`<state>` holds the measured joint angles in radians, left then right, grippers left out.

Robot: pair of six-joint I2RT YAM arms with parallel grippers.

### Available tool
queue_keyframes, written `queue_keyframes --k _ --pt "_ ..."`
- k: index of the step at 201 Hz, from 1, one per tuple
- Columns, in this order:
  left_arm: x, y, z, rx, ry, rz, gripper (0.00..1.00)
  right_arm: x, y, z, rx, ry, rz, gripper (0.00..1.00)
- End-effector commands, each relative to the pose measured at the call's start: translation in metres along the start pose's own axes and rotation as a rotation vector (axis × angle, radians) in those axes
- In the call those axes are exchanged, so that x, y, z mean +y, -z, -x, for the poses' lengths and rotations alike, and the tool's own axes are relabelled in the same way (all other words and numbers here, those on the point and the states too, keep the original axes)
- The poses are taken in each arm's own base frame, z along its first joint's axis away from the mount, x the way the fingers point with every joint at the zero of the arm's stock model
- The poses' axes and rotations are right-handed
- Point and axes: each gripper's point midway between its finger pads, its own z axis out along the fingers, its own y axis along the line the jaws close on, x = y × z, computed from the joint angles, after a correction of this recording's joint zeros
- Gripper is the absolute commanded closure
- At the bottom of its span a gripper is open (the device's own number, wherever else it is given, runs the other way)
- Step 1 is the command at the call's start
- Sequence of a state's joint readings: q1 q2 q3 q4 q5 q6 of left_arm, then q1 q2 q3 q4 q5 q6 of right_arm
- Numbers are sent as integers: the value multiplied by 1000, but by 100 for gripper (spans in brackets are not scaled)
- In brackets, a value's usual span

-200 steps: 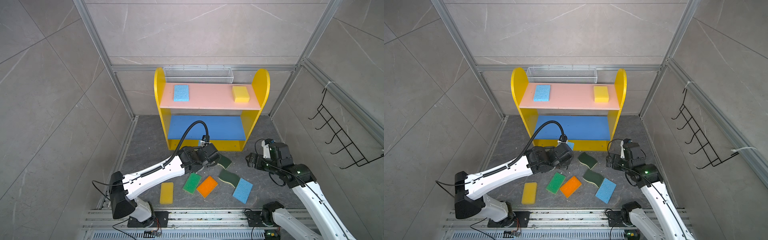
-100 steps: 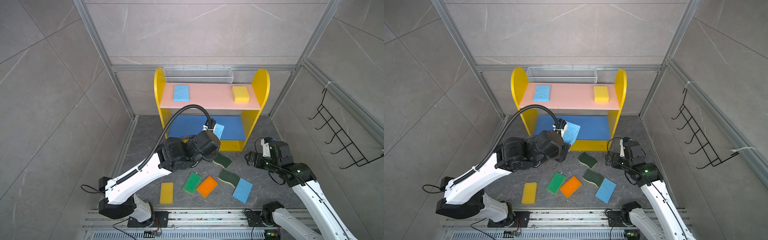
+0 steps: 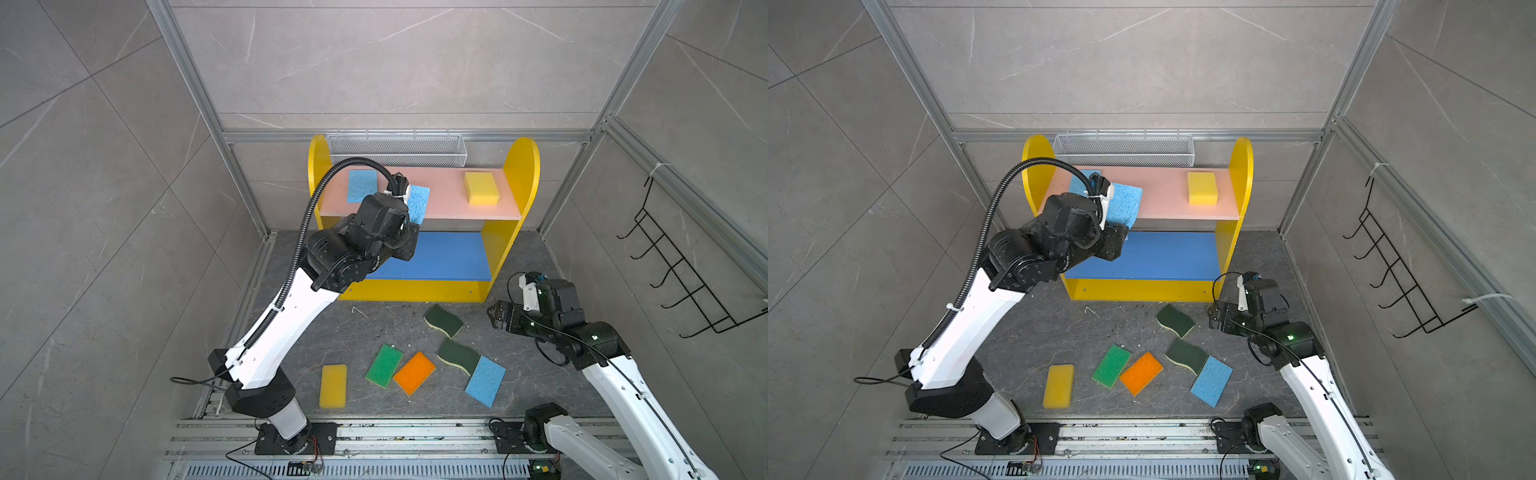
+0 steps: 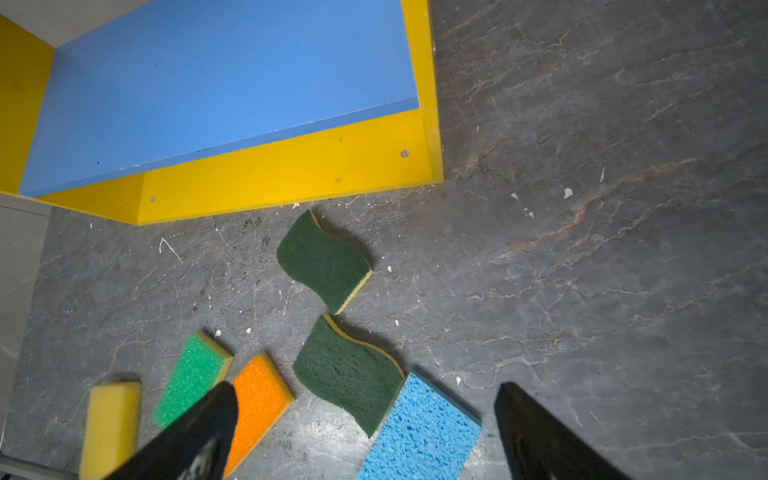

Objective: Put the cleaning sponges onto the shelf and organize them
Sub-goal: 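Lower the blue sponge between the shelf sponges and open the left gripper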

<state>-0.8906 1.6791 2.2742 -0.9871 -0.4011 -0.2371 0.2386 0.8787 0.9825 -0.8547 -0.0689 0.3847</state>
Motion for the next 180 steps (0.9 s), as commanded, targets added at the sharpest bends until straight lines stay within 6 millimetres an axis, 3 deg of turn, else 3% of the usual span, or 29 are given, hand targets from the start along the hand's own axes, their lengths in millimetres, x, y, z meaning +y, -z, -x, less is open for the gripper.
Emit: queue_keyframes --k 1,65,97,180 --pt "-18 -7 44 -135 19 -106 41 5 6 12 -27 27 11 1" --pt "-8 -54 86 -276 120 -31 42 8 6 13 -23 31 24 1" --pt "4 -76 84 -285 174 29 42 9 6 12 -19 33 32 1" --pt "1 -106 74 -286 235 50 40 11 4 12 -17 37 47 1"
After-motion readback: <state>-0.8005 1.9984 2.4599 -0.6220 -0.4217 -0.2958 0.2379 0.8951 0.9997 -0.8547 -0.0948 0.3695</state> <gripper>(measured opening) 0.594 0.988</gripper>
